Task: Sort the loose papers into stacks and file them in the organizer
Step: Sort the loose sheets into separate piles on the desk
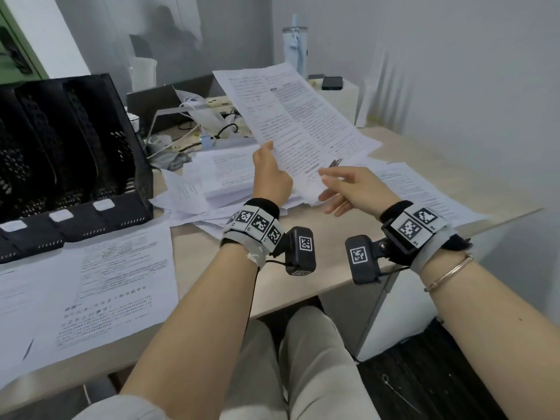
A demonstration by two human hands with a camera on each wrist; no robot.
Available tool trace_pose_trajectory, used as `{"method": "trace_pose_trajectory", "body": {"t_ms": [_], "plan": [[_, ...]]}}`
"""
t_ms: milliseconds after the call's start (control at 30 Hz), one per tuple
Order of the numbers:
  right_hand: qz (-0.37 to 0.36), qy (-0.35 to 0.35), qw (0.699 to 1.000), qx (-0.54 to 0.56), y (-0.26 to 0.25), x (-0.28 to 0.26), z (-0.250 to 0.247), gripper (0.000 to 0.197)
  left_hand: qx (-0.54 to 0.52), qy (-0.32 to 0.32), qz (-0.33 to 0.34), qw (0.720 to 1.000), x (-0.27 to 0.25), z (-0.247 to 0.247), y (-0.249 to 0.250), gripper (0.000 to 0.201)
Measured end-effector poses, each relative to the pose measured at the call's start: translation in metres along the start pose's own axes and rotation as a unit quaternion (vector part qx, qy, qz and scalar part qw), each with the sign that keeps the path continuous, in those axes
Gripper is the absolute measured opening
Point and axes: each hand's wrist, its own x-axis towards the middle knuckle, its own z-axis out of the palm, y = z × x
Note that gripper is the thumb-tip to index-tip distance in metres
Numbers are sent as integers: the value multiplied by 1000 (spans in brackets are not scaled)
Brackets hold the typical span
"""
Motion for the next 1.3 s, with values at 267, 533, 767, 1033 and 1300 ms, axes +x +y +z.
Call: {"method": "trace_pose_trajectory", "body": {"t_ms": [267, 533, 767, 1033, 1300], "plan": [[-5, 200, 980, 20, 36, -9, -64, 26, -43, -131, 22, 990, 1, 79, 26, 71], [13, 340, 938, 59, 64, -27, -134, 28, -32, -182, 10, 983, -5, 135, 35, 65], [53, 378, 924, 33, 89, -36, -174, 30, 247, -410, 36, 877, -27, 183, 20, 48], [133, 386, 912, -44, 124, -46, -206, 36, 401, -455, 50, 794, -34, 192, 3, 57], [183, 383, 901, -88, 146, -47, -214, 35, 449, -440, 27, 777, -36, 175, -6, 73]]}}
